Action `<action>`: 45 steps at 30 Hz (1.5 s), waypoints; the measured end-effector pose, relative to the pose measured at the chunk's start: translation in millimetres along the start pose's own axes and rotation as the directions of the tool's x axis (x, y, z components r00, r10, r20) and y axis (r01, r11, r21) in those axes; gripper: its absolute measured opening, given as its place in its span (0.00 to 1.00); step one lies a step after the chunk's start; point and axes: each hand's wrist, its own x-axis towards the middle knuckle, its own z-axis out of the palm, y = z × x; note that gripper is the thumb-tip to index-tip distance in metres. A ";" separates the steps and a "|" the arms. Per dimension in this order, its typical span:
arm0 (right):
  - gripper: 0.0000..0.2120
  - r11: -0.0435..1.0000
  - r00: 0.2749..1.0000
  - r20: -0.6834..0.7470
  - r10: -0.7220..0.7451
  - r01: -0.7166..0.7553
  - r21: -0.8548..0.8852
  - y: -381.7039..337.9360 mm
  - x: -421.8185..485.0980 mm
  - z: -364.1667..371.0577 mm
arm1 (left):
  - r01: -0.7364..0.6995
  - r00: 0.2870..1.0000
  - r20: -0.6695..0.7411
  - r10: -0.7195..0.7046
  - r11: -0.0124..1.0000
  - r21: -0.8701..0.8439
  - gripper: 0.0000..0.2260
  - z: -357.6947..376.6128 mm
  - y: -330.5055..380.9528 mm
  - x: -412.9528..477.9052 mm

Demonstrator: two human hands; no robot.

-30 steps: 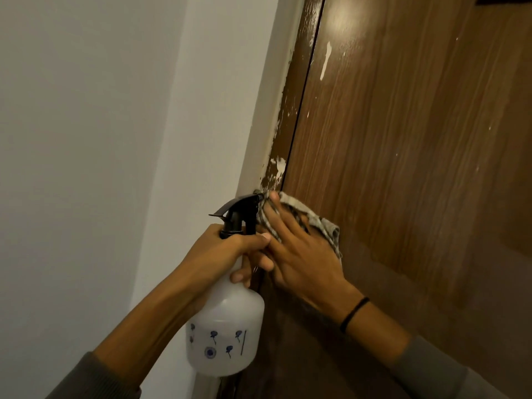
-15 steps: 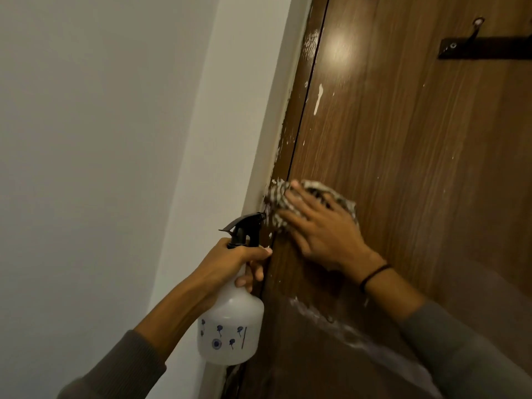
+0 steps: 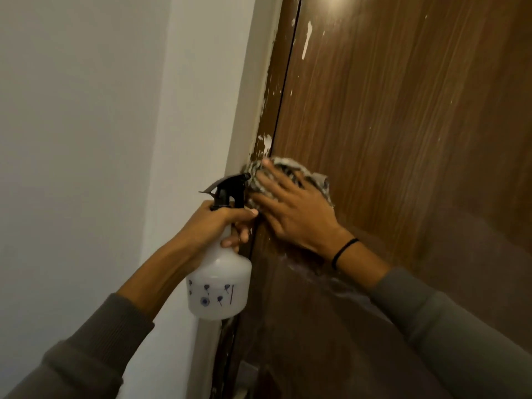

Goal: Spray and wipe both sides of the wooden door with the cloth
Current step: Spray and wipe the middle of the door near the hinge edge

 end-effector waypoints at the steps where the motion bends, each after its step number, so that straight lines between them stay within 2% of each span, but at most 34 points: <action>1: 0.25 1.000 1.000 0.007 -0.017 0.016 0.020 -13.9 -13.0 7.2 | -0.004 1.000 -0.001 0.004 1.000 0.008 0.08 0.2 0.2 -0.4; 5: 0.32 0.996 0.995 0.098 -0.021 0.012 0.092 -64.3 -55.6 31.1 | 0.011 0.999 -0.033 -0.009 0.999 0.050 0.10 2.5 -0.3 -2.5; 9: 0.31 0.972 0.954 0.225 -0.200 0.164 0.167 -95.0 -93.1 44.5 | 0.052 0.998 -0.044 -0.048 0.992 0.112 0.11 3.7 3.5 -4.0; 12: 0.30 0.934 0.913 0.326 -0.245 0.133 0.330 -109.6 -119.1 40.3 | 0.074 0.997 -0.049 -0.067 0.983 0.165 0.09 2.7 4.9 -4.2; 16: 0.26 0.824 0.925 0.370 -0.083 -0.146 0.548 -114.6 -145.0 13.6 | 0.110 0.994 -0.024 -0.107 0.977 0.180 0.07 -0.2 2.2 -8.7; 18: 0.24 0.714 0.916 0.401 0.005 -0.284 0.640 -108.1 -152.9 -3.9 | 0.109 0.994 -0.006 -0.109 0.977 0.185 0.07 0.8 -3.7 -14.0; 21: 0.21 0.483 0.879 0.441 0.179 -0.469 0.739 -94.3 -162.0 -32.0 | 0.075 0.996 0.032 -0.085 0.971 0.225 0.08 8.8 -16.1 -23.5; 24: 0.21 0.305 0.831 0.443 0.337 -0.542 0.783 -81.3 -169.2 -57.3 | 0.136 0.984 0.087 -0.153 0.974 0.183 0.13 22.3 -28.6 -31.8; 27: 0.20 0.256 0.798 0.376 0.471 -0.531 0.808 -67.1 -173.9 -78.4 | 0.174 0.971 0.134 -0.198 0.970 0.172 0.16 41.0 -42.5 -35.8; 31: 0.21 0.313 0.705 0.174 0.687 -0.503 0.805 -46.3 -176.0 -95.7 | 0.235 0.966 0.070 -0.247 0.961 0.142 0.08 62.2 -66.9 -36.0; 33: 0.21 0.365 0.648 0.070 0.758 -0.511 0.779 -29.1 -169.2 -99.2 | 0.299 0.948 0.084 -0.307 0.949 0.097 0.07 64.2 -74.9 -39.1; 35: 0.21 0.454 0.630 -0.013 0.776 -0.544 0.706 -7.4 -154.6 -93.8 | 0.308 0.940 0.124 -0.318 0.947 0.093 0.10 61.1 -78.2 -43.9; 38: 0.23 0.612 0.677 -0.044 0.735 -0.634 0.472 14.6 -121.1 -70.0 | 0.254 0.952 0.140 -0.273 0.957 0.141 0.11 55.7 -72.5 -48.4; 40: 0.24 0.734 0.750 -0.050 0.660 -0.629 0.256 12.1 -106.1 -48.9 | 0.208 0.957 0.172 -0.234 0.965 0.158 0.11 53.9 -67.1 -48.5; 42: 0.25 0.842 0.844 -0.040 0.535 -0.529 0.108 -3.7 -106.6 -24.9 | 0.159 0.961 0.199 -0.191 0.973 0.168 0.11 53.6 -62.3 -47.5; 45: 0.27 0.947 0.953 0.031 0.300 -0.302 0.107 -41.3 -135.9 7.4 | 0.104 0.972 0.191 -0.139 0.978 0.184 0.07 62.9 -59.6 -39.3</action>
